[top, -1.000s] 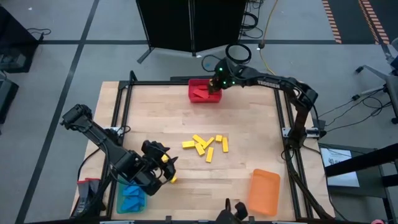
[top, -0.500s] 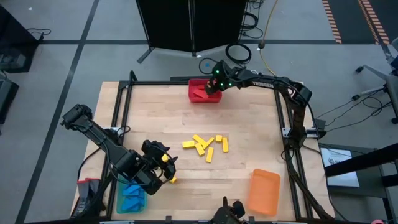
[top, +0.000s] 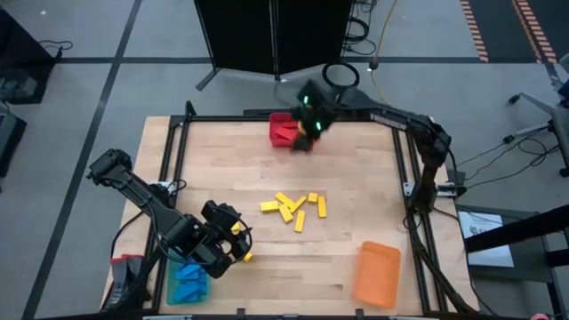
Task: Sort blocks
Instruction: Put the yellow block into the orange bin
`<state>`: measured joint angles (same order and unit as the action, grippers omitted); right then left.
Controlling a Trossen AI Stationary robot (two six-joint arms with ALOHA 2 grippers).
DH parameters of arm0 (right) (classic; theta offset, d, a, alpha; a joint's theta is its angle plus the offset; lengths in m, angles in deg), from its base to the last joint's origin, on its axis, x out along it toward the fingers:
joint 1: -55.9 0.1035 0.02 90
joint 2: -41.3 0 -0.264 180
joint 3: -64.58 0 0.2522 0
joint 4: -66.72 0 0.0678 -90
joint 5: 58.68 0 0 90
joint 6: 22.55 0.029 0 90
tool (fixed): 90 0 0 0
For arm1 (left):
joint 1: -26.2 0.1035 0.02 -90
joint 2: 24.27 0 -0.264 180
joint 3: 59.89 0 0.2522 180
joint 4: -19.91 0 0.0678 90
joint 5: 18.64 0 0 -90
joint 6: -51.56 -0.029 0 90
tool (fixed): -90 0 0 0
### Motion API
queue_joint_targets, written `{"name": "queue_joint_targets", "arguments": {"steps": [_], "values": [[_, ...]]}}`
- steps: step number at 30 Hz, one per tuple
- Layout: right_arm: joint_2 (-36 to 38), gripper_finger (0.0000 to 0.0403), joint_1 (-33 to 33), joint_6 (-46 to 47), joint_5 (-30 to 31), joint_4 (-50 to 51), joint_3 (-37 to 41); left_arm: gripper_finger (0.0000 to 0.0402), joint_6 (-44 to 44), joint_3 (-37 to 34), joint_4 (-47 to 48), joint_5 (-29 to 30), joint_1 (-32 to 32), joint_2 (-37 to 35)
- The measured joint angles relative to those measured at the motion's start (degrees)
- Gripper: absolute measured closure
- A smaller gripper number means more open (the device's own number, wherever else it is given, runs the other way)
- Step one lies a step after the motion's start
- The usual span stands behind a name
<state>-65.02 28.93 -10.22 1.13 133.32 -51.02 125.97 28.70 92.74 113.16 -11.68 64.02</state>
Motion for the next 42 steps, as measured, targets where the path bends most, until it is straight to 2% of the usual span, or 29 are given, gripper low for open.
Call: {"name": "queue_joint_targets", "arguments": {"steps": [3, 6, 9, 13, 15, 17, 21, 24, 26, 32, 42], "values": [[1.24, 0.0204, 6.77, -8.11, 1.03, 15.00, -0.49, 0.0137, -0.22, -0.01, 0.00, 0.01, -0.01, 0.00], [2.79, 0.0204, 14.75, -13.04, 10.20, 24.69, 3.40, 0.0137, -0.22, 0.00, 0.00, 0.03, -0.26, 0.00], [5.47, 0.0204, 21.81, -13.76, 20.59, 21.40, 13.05, 0.0137, -0.22, 0.00, 0.04, 0.20, -0.71, 0.00], [9.15, 0.0204, 25.30, -13.53, 26.42, 6.13, 26.79, 0.0137, -0.26, 0.00, 0.04, 0.24, -1.58, 0.00], [9.83, 0.0204, 25.10, -9.72, 27.25, -0.22, 31.32, 0.0137, -0.26, 0.00, 0.04, 0.24, -1.92, 0.00], [9.97, 0.0204, 23.96, -1.37, 26.27, -5.69, 34.57, 0.0137, -0.22, 0.00, 0.04, 0.28, -2.04, 0.00], [10.03, 0.0204, 22.71, 16.59, 19.84, -13.39, 39.23, 0.0137, 0.17, 0.00, -0.11, 0.42, -2.05, 0.00], [10.01, 0.0204, 24.07, 25.06, 20.63, -16.22, 41.25, 0.0137, 0.21, 0.00, -0.47, 0.45, -2.05, 0.00], [10.01, 0.0204, 24.65, 29.36, 24.75, -16.35, 41.64, 0.0137, 0.19, -0.01, -0.91, 0.48, -2.05, 0.00], [9.99, 0.0204, 25.82, 36.67, 30.77, -16.51, 41.74, 0.0137, 0.17, 0.00, -1.13, 0.48, -2.05, 0.00], [9.90, 0.0204, 26.97, 41.78, 33.22, -16.72, 41.74, 0.0137, 0.17, 0.00, -1.76, 0.50, -2.05, 0.00]]}}
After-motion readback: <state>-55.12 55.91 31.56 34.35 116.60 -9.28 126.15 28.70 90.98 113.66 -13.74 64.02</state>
